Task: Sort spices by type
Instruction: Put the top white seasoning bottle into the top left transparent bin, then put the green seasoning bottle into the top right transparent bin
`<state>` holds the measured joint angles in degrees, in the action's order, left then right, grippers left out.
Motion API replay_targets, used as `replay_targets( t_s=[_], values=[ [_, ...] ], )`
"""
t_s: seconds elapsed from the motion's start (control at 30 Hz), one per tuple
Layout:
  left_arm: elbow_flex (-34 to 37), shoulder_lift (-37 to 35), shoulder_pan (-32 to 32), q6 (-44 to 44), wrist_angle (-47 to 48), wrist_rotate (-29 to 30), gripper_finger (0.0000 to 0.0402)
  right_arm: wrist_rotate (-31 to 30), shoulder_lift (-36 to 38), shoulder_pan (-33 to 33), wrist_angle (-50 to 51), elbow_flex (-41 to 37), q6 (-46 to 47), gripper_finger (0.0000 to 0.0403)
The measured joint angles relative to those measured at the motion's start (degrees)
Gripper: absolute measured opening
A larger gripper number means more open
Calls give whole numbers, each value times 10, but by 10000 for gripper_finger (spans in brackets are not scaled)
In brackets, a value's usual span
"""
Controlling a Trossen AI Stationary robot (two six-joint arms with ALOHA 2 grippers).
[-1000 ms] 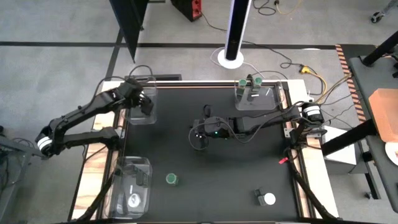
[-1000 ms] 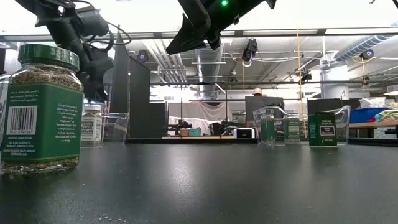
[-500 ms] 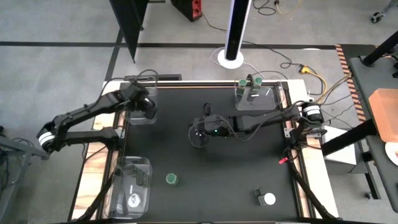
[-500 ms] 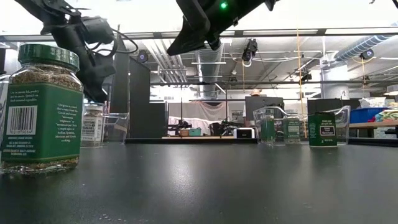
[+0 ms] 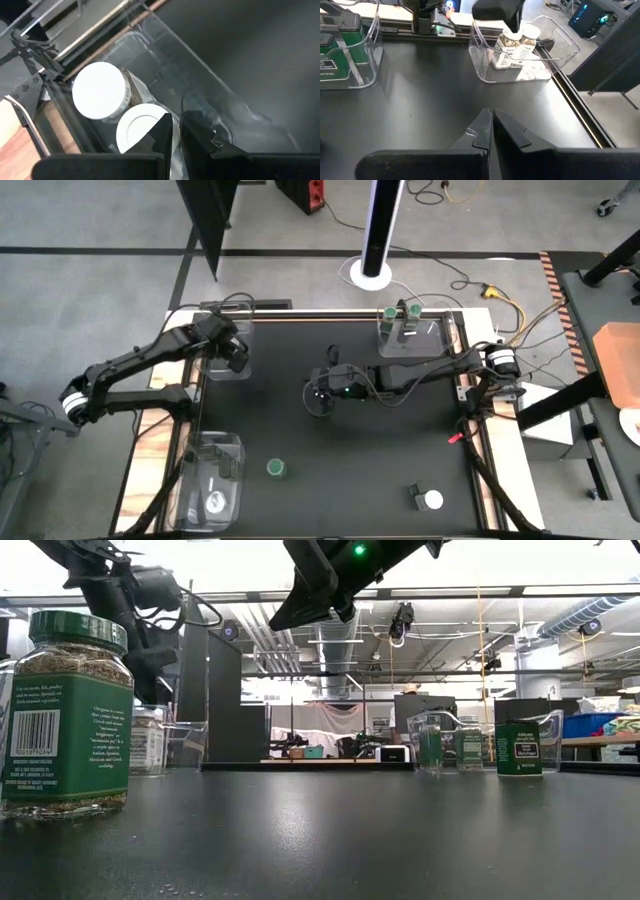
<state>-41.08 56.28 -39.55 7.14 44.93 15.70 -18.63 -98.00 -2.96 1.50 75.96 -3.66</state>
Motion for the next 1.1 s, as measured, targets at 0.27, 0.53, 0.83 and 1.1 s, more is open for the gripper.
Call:
replay_targets(
  t_s=[0.27, 0.53, 0.83, 1.1],
  values=[
    [-83, 0, 0, -5, 90, 1, 16, 0, 0, 0, 0, 0, 0, 9],
    [-111, -44, 79, 67, 49, 3, 16, -20, 23, 4, -33, -9, -37, 9],
    [-47, -140, 358, 194, -20, 151, 16, 25, 62, 7, -127, -102, -51, 9],
    [-11, -141, 573, 267, -59, 289, 16, 21, 83, 7, -155, -141, -27, 9]
  ],
)
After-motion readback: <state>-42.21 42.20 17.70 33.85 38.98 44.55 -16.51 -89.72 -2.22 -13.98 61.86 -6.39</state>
